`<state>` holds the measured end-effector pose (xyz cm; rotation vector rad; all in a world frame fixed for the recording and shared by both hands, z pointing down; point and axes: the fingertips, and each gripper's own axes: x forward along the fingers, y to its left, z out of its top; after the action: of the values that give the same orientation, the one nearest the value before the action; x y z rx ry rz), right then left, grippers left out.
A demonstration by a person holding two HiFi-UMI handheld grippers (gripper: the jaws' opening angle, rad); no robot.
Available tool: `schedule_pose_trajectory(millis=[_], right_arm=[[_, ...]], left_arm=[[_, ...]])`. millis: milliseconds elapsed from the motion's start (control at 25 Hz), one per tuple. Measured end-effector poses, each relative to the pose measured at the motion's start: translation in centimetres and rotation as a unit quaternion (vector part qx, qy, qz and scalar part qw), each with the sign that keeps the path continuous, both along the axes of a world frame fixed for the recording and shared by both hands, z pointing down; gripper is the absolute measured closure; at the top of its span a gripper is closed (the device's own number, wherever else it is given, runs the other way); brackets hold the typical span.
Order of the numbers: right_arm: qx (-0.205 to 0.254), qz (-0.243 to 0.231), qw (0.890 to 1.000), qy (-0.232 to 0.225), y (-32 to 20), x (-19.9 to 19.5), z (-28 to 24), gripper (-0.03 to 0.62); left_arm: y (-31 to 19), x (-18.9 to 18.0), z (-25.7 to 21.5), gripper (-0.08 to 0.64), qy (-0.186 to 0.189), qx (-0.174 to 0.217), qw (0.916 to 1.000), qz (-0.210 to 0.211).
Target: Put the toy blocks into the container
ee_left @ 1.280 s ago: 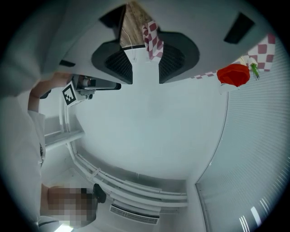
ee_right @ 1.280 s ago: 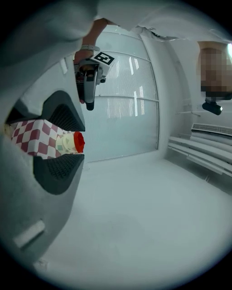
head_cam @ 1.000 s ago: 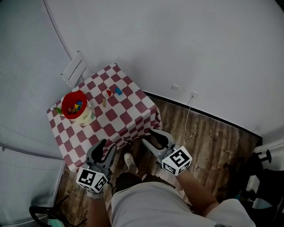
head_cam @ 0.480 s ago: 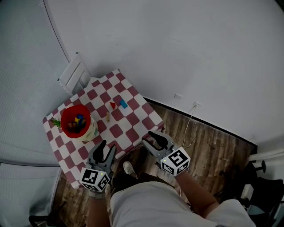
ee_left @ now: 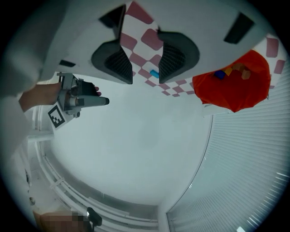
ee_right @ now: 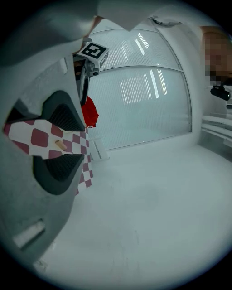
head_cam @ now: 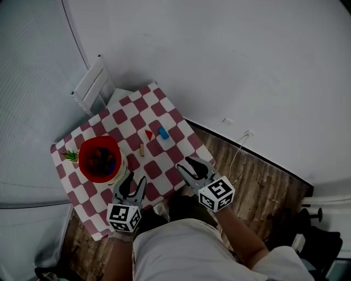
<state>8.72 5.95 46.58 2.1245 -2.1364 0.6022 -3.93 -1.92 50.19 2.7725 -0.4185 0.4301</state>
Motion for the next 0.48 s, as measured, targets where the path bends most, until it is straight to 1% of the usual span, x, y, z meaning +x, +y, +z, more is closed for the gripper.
schedule_pose_trajectory(millis=[200,480], right_arm=[[-0.027,-0.009,1.000,-0.012,-2.5,1.6,1.7,0.431],[-0.053,-0.063,0.996,-0.022,-5.7,4.2,3.6,0.431]], left_arm=[[-1.3,1.5,2.6,0.399,-0.029,-0.011,0.9994,-0.016],[-3.4,3.8,6.1,0.399,-0.068,-0.018,0.9950,-0.070]])
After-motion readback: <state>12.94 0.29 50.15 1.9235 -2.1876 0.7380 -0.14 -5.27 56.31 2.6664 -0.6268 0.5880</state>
